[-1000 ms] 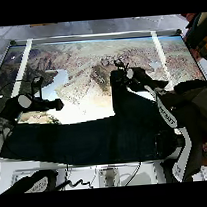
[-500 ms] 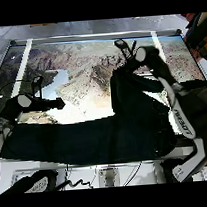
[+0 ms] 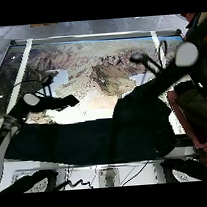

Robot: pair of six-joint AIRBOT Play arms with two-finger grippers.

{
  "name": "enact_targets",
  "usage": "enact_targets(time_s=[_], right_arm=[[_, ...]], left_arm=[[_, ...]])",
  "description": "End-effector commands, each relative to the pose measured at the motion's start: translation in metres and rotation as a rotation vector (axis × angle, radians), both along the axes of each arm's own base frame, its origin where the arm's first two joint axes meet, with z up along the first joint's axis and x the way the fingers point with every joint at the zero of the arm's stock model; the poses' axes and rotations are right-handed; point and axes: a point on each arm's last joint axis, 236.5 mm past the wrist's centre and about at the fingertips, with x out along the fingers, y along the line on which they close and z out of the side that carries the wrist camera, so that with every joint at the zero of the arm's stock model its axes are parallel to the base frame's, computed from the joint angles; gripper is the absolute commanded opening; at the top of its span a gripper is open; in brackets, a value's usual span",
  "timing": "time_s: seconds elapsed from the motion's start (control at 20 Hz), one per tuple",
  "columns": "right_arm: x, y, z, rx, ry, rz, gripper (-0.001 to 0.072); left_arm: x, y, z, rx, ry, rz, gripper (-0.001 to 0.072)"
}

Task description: Fold the clothes and pants, and hang the long-sleeved shirts on hangers.

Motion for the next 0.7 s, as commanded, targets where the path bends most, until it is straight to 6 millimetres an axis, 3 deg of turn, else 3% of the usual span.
enact_targets(time_s=[0.0,0.1,0.25,0.4,0.65], right_arm=[[-0.089,-0.009,-0.024,0.031,0.165,-0.015,0.0028],[-0.121,-0.023,-0.044,0.000,0.213,-0.056,0.0028],[-0.140,-0.051,-0.060,-0.093,0.190,-0.175,0.0027],[-0.140,-0.075,-0.049,-0.138,0.065,-0.274,0.0027],[-0.147,-0.082,-0.035,-0.107,-0.039,-0.314,0.0028]], left_arm=[[-0.006,-0.050,-0.010,-0.044,0.003,-0.052,0.0689],[-0.001,-0.082,-0.011,-0.136,0.013,-0.009,0.0690],[-0.005,-0.122,-0.019,-0.208,0.043,-0.018,0.0689],[-0.008,-0.160,-0.011,-0.253,0.037,-0.080,0.0689],[-0.011,-0.224,-0.008,-0.275,0.024,-0.197,0.0689]])
